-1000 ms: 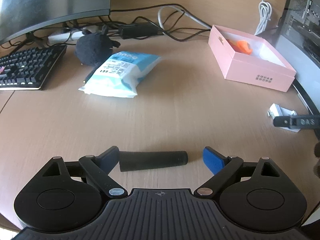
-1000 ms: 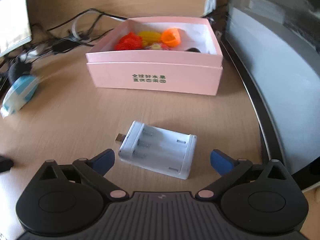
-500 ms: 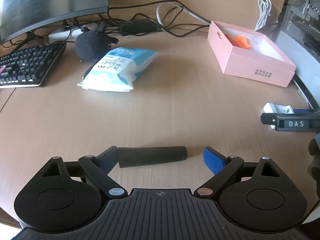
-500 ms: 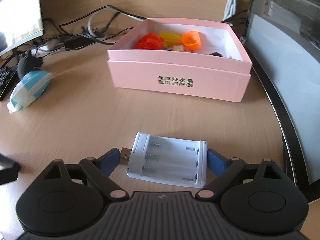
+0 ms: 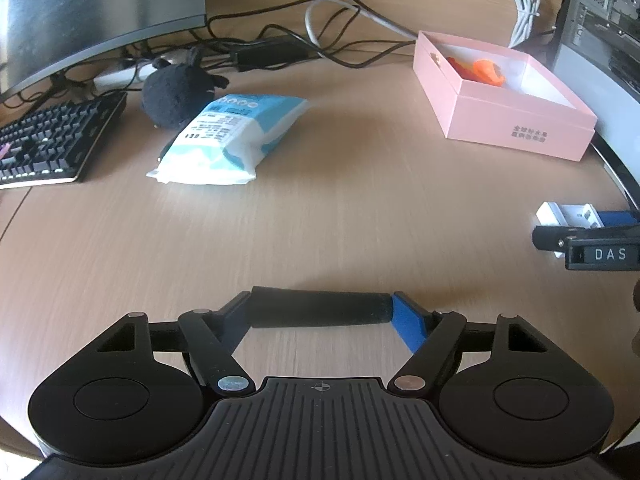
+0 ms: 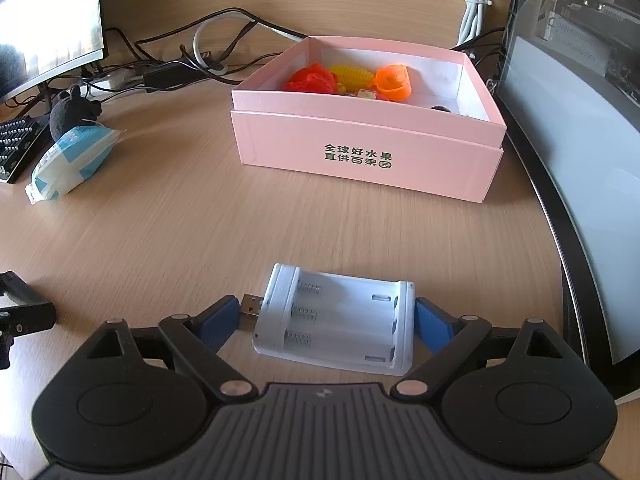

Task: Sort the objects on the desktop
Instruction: 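Carry the charger and handle over the pink box and release both inside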

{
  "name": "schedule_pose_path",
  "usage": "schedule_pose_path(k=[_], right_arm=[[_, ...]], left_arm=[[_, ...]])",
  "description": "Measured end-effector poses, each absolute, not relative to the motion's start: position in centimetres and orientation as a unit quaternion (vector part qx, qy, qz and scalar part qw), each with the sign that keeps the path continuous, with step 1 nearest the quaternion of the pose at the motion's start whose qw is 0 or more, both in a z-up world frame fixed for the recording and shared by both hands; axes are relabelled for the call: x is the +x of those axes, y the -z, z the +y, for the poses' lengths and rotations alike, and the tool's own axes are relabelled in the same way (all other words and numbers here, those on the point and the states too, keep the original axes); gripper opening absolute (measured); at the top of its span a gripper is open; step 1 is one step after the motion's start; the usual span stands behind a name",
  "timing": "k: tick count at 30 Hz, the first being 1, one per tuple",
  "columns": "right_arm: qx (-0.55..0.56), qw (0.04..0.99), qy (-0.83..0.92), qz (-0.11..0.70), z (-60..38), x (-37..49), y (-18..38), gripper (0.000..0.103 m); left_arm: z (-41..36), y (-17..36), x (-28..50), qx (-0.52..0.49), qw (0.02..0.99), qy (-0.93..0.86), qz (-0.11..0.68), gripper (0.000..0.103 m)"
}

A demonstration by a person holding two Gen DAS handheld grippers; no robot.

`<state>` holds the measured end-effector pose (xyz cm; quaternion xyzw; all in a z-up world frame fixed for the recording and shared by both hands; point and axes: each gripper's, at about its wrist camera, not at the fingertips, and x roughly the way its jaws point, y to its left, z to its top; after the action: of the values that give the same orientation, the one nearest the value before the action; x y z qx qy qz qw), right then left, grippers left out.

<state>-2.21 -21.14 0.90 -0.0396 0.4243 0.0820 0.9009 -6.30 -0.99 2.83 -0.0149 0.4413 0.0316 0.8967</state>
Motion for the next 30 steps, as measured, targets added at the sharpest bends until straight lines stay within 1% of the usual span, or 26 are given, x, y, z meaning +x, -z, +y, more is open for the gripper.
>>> schedule_pose_path(k=[8, 12, 16, 20, 23, 26, 30], right_arm=[[-0.044, 0.892, -0.098, 0.439, -21.3, -1.8, -1.4, 0.092], [-0.033, 0.895, -0.102, 0.433, -21.7, -1.8, -3.7, 0.092], [-0.022, 0.924, -0.096, 0.369, -22.7, -2.4, -9.3, 0.092], [-0.015, 0.959, -0.080, 0.270, -24.3, -3.9, -16.5, 0.092], [-0.022, 0.978, -0.064, 0.198, -25.1, -5.6, -20.7, 0.092], [-0.033, 0.986, -0.051, 0.152, -25.4, -7.0, -23.3, 0.092], [-0.051, 0.988, -0.042, 0.137, -25.2, -8.1, -24.0, 0.092]], left_arm=[[-1.7, -3.4, -7.3, 0.007, 0.893, 0.017, 0.450, 0.079], [-1.1, -5.0, -6.8, -0.005, 0.900, 0.035, 0.434, 0.079], [-1.4, -7.8, -4.7, -0.007, 0.919, 0.066, 0.390, 0.079], [-2.8, -10.8, -1.1, -0.015, 0.935, 0.110, 0.337, 0.079], [-4.7, -12.1, 1.9, -0.011, 0.940, 0.144, 0.310, 0.079], [-7.4, -12.4, 5.4, -0.001, 0.939, 0.176, 0.296, 0.079], [-11.6, -11.3, 10.3, 0.012, 0.930, 0.209, 0.301, 0.079]])
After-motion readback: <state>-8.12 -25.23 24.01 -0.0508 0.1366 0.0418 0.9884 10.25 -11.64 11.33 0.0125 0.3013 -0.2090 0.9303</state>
